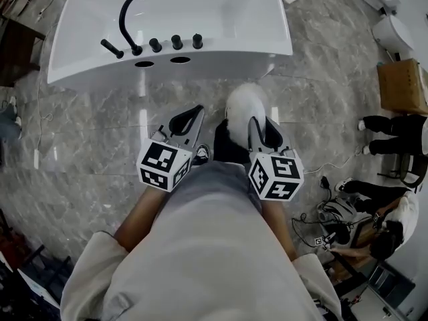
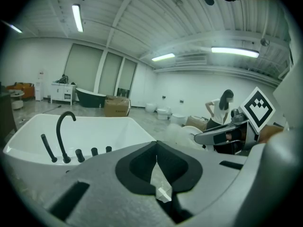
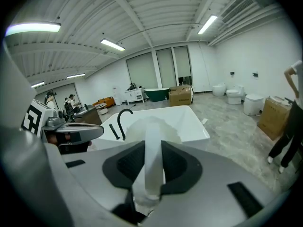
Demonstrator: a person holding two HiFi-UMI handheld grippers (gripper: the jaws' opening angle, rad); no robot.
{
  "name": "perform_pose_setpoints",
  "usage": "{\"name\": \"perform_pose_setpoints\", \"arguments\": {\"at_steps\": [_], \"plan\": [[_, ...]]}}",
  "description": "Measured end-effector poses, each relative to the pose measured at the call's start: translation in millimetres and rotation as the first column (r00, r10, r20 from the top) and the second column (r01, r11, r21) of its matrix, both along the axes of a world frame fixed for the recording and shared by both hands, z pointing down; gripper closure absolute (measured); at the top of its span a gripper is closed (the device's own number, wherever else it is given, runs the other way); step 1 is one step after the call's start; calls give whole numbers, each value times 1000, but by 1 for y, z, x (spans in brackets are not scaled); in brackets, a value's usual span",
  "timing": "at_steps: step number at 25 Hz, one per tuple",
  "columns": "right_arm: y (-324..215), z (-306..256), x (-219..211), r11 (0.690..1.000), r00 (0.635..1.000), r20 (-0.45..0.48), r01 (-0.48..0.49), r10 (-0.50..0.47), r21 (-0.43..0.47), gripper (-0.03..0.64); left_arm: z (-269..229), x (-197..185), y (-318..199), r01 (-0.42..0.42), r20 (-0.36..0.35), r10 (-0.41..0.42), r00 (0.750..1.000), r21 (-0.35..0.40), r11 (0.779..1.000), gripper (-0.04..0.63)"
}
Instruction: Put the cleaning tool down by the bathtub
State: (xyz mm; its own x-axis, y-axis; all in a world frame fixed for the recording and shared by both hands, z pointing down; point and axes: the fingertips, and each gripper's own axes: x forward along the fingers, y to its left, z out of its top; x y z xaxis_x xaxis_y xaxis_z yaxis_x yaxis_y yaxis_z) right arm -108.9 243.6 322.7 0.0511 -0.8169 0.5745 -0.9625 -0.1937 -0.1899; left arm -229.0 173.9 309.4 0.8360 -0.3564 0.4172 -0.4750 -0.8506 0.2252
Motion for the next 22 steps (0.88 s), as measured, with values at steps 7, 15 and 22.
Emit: {"name": "perform_pose_setpoints", "arguments": {"at_steps": [7,15,22], "plan": [[-45,14,59,1000,999,48,15,-15,2,531,5,53,-43,25,16,-25,1000,-1,1000,586],[-99,23,128,1000,997,80,24,-24,-6,531,5,116,-95,48,57,-48,997,12,999,586],[-145,33,189,999,993,102,52,-52,-3,531,12,172,-138,68,94,-70,993,25,997,586]]}}
